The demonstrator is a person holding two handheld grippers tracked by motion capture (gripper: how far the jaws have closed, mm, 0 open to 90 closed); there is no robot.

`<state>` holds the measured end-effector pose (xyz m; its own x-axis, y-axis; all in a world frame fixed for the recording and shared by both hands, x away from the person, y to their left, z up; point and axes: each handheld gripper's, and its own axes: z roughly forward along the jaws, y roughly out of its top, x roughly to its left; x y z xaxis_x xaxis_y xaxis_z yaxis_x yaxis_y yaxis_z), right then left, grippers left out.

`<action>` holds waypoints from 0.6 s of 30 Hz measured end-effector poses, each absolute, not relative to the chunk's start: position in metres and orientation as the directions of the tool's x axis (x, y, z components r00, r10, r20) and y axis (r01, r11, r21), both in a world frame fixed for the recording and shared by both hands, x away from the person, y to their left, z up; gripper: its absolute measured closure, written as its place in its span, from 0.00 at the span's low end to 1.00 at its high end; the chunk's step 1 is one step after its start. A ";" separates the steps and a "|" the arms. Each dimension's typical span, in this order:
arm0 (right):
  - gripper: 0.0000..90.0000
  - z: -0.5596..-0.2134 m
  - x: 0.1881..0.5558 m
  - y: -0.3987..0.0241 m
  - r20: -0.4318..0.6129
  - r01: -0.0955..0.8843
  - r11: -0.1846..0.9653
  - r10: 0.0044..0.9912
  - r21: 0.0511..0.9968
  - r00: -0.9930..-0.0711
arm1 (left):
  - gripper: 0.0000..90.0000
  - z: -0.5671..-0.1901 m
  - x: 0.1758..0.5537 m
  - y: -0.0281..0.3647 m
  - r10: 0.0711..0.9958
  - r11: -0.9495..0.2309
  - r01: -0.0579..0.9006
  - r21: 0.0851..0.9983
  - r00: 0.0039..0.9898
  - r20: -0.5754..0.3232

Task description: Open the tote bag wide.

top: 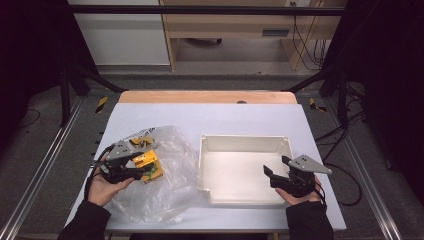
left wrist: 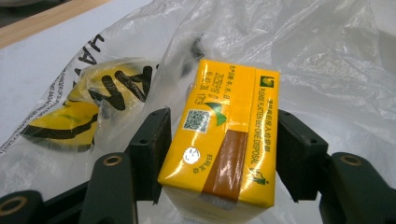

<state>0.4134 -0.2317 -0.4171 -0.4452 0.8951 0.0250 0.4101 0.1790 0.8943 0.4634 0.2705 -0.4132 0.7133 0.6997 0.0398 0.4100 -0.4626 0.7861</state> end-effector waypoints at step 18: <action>0.30 -0.419 0.412 -0.232 0.017 0.411 0.189 0.894 0.892 -0.447 | 0.56 -0.407 0.443 0.268 0.740 -0.440 0.434 0.786 0.672 0.043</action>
<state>0.4124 -0.2317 -0.4189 -0.4468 0.8945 0.0169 0.4113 0.1886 0.8918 0.4428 0.2678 -0.4074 0.6717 0.7396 0.0431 0.4338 -0.4399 0.7863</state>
